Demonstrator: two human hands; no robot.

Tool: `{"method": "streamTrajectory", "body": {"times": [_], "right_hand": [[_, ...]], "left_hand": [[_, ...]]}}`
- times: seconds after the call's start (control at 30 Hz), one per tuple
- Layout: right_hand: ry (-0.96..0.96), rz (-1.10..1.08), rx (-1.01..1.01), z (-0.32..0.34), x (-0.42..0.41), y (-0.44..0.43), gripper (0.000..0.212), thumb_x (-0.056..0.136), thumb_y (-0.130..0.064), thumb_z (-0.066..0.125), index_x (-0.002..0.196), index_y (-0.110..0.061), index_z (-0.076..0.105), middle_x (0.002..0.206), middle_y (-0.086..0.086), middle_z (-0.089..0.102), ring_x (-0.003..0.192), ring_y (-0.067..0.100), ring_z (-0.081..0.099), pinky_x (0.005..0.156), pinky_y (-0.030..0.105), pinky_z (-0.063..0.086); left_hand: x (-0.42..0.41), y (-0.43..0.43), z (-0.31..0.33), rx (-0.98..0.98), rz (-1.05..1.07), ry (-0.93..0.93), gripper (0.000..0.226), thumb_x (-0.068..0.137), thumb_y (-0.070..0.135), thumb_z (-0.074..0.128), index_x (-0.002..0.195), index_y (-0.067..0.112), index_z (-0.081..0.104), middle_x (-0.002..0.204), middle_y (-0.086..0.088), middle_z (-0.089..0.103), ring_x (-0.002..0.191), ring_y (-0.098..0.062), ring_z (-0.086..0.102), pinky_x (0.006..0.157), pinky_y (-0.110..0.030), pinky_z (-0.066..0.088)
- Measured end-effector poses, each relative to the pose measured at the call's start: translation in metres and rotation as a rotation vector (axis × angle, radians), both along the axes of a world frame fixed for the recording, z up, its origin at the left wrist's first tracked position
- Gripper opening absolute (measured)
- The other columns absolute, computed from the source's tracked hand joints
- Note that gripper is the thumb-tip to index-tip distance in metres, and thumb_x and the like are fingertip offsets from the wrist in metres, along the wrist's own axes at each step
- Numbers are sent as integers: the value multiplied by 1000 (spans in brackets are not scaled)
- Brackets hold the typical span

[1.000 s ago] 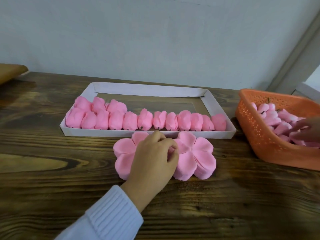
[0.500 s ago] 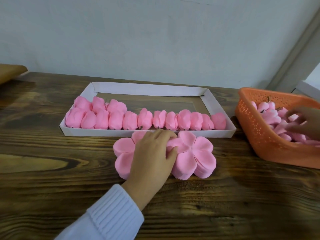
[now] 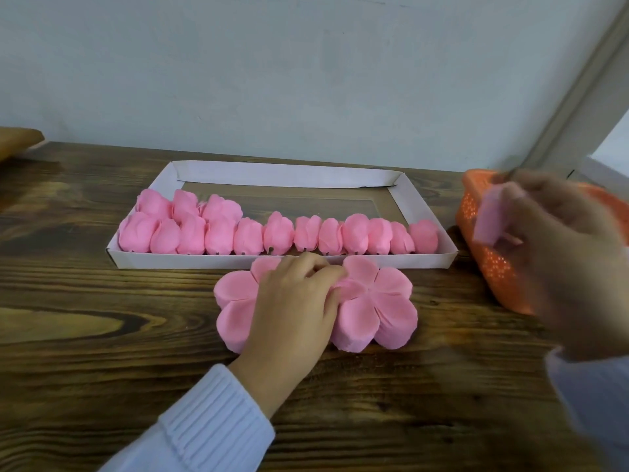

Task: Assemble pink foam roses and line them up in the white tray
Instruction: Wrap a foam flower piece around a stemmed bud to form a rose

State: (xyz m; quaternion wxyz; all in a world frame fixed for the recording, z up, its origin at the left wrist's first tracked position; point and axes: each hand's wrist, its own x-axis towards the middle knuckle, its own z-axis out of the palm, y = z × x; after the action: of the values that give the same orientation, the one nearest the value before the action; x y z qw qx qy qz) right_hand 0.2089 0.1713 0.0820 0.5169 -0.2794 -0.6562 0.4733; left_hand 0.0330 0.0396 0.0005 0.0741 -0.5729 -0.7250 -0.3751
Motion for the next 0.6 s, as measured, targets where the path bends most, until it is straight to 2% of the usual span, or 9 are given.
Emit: {"method": "streamTrajectory", "body": {"times": [0.1,0.2,0.33,0.43,0.53,0.6], "right_hand": [[-50,124,-118,-39,-22,-24,24,97,-19,53,93,-30,74,82,-8,70,70,4,62,61,21,54],[-80,40,-168,-67,-34,-31,17,96,-21,55,100,-25,71,81,-3,70,71,9,64,65,25,56],[15,-48,-281,-77,-29,-21,21,99,-25,52,90,-21,71,70,-4,66,64,9,63,57,23,53],[47,-78,-311,-76,-24,-13,26,99,-24,52,83,-23,72,65,-5,65,59,8,60,55,24,52],[63,-63,-326,-76,-24,-14,27,99,-24,52,82,-20,72,64,-4,63,58,8,57,55,23,51],[81,-43,-339,-76,-24,-16,24,99,-23,52,86,-16,70,63,-2,62,55,8,57,52,23,51]], "left_hand": [[-1,0,0,-11,-15,53,28,78,4,73,103,15,74,95,-3,67,89,-27,60,71,-50,50],[-1,-1,0,-24,-26,82,31,77,2,73,105,17,74,95,-2,67,89,-26,61,73,-49,51],[-3,-2,-2,-27,-63,161,37,70,-6,69,100,15,75,98,-7,68,90,-31,64,73,-50,52],[-3,-4,-1,-79,-103,237,43,70,1,54,102,19,74,103,-6,69,93,-31,66,73,-47,54],[-2,-5,1,-133,-99,255,45,65,2,58,102,21,74,103,-4,70,92,-29,66,72,-43,53],[-2,-4,2,-114,-65,250,41,64,-3,68,99,18,74,103,-6,69,92,-30,66,73,-44,52]]}}
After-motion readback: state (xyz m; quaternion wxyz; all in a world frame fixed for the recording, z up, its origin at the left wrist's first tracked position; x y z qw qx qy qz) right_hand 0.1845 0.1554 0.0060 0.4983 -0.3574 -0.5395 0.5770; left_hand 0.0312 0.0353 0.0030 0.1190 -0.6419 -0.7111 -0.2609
